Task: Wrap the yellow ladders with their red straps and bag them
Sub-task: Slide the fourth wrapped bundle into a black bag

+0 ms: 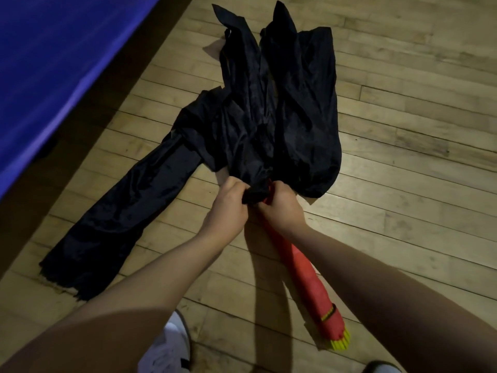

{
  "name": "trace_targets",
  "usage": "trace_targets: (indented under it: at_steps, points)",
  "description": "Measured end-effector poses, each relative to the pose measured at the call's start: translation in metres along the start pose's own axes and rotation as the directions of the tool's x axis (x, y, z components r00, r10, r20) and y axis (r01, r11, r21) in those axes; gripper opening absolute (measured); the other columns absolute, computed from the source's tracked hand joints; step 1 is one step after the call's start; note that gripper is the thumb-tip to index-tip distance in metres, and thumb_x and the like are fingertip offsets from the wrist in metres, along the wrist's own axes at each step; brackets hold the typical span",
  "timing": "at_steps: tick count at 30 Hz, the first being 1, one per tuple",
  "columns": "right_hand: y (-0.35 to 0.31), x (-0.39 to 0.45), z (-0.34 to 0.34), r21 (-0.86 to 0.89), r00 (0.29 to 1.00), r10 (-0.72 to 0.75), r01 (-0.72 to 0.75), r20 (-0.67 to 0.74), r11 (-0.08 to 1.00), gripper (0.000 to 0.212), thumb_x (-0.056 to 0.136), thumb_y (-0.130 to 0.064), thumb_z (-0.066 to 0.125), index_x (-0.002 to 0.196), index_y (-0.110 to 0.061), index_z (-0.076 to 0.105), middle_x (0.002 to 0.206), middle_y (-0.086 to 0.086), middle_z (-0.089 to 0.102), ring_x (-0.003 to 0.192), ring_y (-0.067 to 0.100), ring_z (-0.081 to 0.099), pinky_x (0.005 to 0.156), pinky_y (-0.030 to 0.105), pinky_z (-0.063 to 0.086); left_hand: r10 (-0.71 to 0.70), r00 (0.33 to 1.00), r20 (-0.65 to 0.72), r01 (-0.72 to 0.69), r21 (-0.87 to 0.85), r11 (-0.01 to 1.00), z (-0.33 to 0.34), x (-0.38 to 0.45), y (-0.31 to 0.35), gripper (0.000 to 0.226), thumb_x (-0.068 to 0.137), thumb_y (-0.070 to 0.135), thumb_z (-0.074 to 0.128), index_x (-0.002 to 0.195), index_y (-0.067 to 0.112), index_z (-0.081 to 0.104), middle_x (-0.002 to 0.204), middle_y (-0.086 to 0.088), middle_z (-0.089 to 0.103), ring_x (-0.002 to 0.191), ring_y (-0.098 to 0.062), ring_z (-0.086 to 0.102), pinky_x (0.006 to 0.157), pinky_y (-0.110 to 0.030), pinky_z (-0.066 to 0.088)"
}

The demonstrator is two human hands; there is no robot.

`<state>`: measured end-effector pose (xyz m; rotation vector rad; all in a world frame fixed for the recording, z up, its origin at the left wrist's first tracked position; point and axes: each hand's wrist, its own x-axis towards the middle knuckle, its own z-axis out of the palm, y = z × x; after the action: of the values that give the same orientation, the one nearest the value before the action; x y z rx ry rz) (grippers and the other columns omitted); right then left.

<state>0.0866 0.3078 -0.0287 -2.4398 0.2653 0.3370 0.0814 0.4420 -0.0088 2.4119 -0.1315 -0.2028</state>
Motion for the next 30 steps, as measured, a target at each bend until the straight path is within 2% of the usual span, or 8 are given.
trace_targets:
  at_steps: [3,7,12,14,16,21,27,30]
  points:
    - [0.003,-0.012,-0.001,-0.157,0.998,-0.059,0.059,0.001,0.986,0.06,0.081,-0.036,0.069,0.127,-0.008,0.045,0.123,0.012,0.05,0.115,0.028,0.048,0.092,0.041,0.045,-0.018,0.997,0.069,0.019,-0.025,0.999,0.004,0.001,0.011,0.046,0.087,-0.01,0.049,0.127,0.012,0.049,0.127,-0.004,0.049,0.114,-0.02,0.049,0.089,-0.026,0.041]
    - [0.024,-0.043,0.0,-0.346,0.998,0.025,-0.001,0.063,0.938,0.072,0.074,-0.052,0.072,0.125,-0.011,0.042,0.122,0.008,0.046,0.114,0.027,0.046,0.094,0.038,0.043,-0.078,0.986,0.148,0.08,-0.006,0.997,0.008,0.002,0.018,0.04,0.096,0.004,0.046,0.135,0.009,0.046,0.133,-0.009,0.049,0.115,-0.027,0.052,0.094,-0.039,0.046]
    - [0.048,-0.065,-0.009,-0.443,0.979,0.128,-0.045,0.159,0.895,0.06,0.081,-0.054,0.061,0.121,-0.011,0.051,0.116,0.01,0.049,0.108,0.029,0.048,0.091,0.038,0.043,-0.088,0.978,0.187,0.087,0.012,0.996,0.01,-0.006,0.029,0.034,0.1,0.018,0.044,0.131,0.008,0.053,0.122,-0.01,0.056,0.112,-0.026,0.054,0.094,-0.039,0.046]
    - [0.05,-0.066,-0.011,-0.351,0.975,0.143,-0.077,0.168,0.933,0.048,0.084,-0.048,0.059,0.117,-0.014,0.052,0.112,0.01,0.051,0.102,0.029,0.052,0.087,0.039,0.046,-0.06,0.98,0.188,0.067,-0.033,0.997,0.011,-0.011,0.034,0.03,0.1,0.016,0.045,0.125,0.007,0.057,0.115,-0.01,0.058,0.103,-0.027,0.058,0.089,-0.041,0.049]
    - [0.05,-0.064,-0.012,-0.082,0.966,0.182,-0.17,0.184,0.982,0.034,0.084,-0.041,0.061,0.107,-0.018,0.052,0.104,0.009,0.056,0.089,0.026,0.058,0.081,0.039,0.051,-0.046,0.985,0.167,0.058,-0.063,0.996,0.01,-0.015,0.036,0.024,0.1,0.015,0.045,0.116,0.007,0.061,0.104,-0.01,0.062,0.092,-0.026,0.061,0.08,-0.041,0.051]
    - [0.035,-0.049,-0.02,0.341,0.956,0.196,-0.263,0.219,0.903,0.026,0.082,-0.029,0.07,0.099,-0.011,0.065,0.084,0.008,0.068,0.069,0.019,0.064,0.058,0.028,0.051,-0.106,0.992,0.067,0.114,-0.123,0.986,-0.002,-0.022,0.026,0.018,0.1,0.017,0.046,0.109,0.013,0.062,0.091,-0.005,0.065,0.08,-0.02,0.062,0.069,-0.036,0.052]
    - [0.009,-0.019,-0.018,0.375,0.986,0.127,-0.159,0.109,0.914,0.01,0.083,-0.015,0.068,0.078,-0.01,0.062,0.065,0.0,0.055,0.058,0.011,0.05,0.042,0.012,0.035,-0.102,0.988,0.118,0.116,-0.121,0.986,-0.003,-0.027,0.013,0.014,0.099,0.018,0.048,0.102,0.014,0.061,0.087,-0.008,0.066,0.079,-0.023,0.062,0.072,-0.043,0.051]
    - [0.005,-0.005,-0.014,0.281,0.994,0.084,-0.1,0.068,0.955,0.011,0.081,-0.013,0.068,0.086,-0.005,0.063,0.077,0.008,0.061,0.071,0.02,0.053,0.052,0.024,0.034,-0.115,0.988,0.106,0.125,-0.092,0.988,-0.004,-0.024,0.006,0.012,0.1,0.022,0.044,0.106,0.016,0.052,0.081,-0.01,0.063,0.071,-0.028,0.061,0.066,-0.051,0.051]
